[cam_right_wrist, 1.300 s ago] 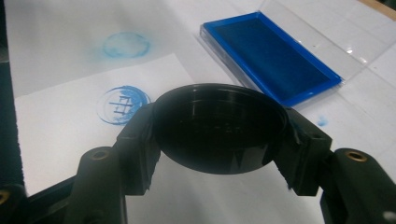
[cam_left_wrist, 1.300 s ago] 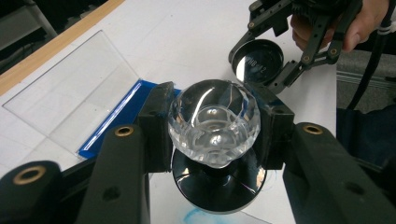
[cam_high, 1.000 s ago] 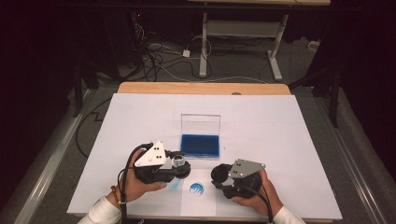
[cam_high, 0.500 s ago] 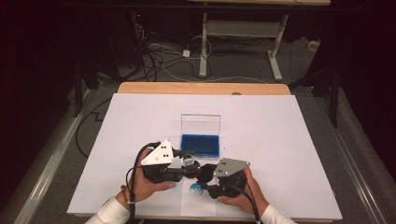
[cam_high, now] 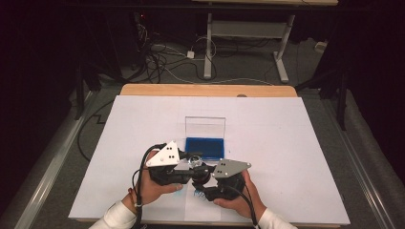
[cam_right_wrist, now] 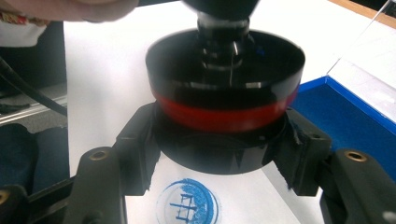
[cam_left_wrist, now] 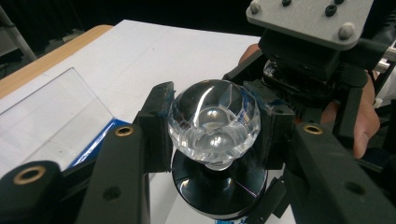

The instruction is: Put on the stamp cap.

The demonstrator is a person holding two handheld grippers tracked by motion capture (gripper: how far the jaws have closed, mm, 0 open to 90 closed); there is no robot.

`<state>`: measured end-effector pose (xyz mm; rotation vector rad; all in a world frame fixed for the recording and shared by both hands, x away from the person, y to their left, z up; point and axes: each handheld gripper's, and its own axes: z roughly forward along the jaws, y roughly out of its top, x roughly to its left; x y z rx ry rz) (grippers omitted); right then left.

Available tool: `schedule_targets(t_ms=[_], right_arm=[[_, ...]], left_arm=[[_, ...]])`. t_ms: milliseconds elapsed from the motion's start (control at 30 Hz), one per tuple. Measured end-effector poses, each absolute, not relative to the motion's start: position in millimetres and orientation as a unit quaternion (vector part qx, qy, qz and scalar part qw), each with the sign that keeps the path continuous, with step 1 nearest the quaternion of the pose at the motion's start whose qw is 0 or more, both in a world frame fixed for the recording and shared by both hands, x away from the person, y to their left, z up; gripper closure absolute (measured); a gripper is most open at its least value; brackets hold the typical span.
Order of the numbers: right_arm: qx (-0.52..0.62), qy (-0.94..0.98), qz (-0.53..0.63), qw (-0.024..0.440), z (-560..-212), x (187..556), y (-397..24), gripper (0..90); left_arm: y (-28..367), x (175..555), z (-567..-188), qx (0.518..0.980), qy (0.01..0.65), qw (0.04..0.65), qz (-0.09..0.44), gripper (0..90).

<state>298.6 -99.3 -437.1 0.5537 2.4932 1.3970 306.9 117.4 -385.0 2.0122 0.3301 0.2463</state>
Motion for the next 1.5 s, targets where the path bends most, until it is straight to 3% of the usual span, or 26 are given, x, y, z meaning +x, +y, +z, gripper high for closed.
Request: schedule_targets(t_ms=[800, 1500], right_arm=[[0.192, 0.843, 0.489, 0.114, -436.0, 295.6, -101.0, 38.8], [0.184, 0.851, 0.471, 0.144, -433.6, 290.7, -100.9, 39.0]], left_arm=[[120.3, 311.2, -395.1, 0.825, 0.141, 0.543, 0.068, 54.5], [124.9, 316.7, -402.9, 0.817, 0.159, 0.553, 0.026, 54.6]])
